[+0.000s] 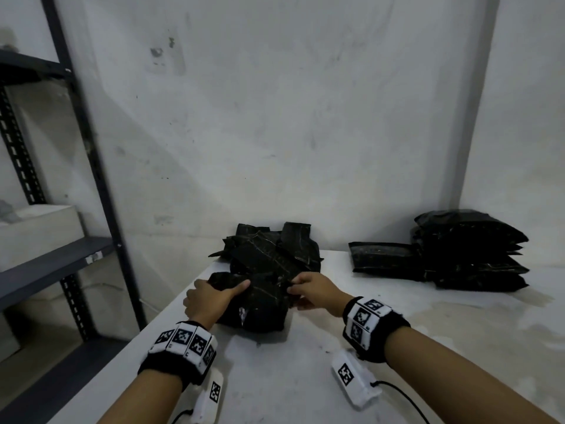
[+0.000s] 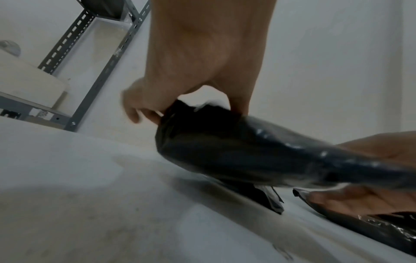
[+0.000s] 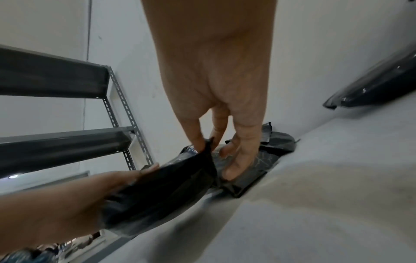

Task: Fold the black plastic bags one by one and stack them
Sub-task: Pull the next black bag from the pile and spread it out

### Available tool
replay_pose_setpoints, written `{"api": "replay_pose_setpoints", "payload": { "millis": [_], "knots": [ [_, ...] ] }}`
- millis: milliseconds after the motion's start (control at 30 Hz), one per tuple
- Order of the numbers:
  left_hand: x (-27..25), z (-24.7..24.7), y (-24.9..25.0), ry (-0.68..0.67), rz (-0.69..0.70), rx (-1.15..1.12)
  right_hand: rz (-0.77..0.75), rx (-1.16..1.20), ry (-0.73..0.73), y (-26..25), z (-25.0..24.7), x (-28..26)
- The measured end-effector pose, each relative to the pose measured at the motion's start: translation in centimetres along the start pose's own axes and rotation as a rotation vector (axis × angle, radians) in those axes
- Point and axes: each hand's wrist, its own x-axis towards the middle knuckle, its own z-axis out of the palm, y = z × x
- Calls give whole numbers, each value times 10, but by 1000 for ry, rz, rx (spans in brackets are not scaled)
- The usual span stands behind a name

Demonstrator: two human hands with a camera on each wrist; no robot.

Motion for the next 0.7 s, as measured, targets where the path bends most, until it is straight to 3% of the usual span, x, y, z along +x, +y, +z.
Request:
{"api": "replay_pose_setpoints", "payload": {
  "millis": [67, 133, 233, 300, 400, 500, 600, 700],
  "knots": [
    [0, 1, 3, -17, 128, -161, 7, 72, 32, 2, -13, -8],
    [-3, 5, 8, -116, 216, -392, 24, 132, 42, 4, -27, -17],
    [-20, 9, 26, -386, 218, -729, 40, 157, 104, 12, -51, -31],
    [-30, 14, 40, -495, 231, -775, 39, 205, 135, 16, -64, -40],
    [-46, 23, 64, -531, 277, -784, 35, 354, 148, 16, -80, -60],
    [-67, 29, 90, -526, 319, -780, 49, 566, 61, 11, -100, -84],
    [-83, 38, 114, -516, 321, -814, -26, 440, 14, 8, -120, -104],
    [-98, 42, 133, -534, 337, -860, -120, 249, 170, 4, -131, -124]
  ]
}}
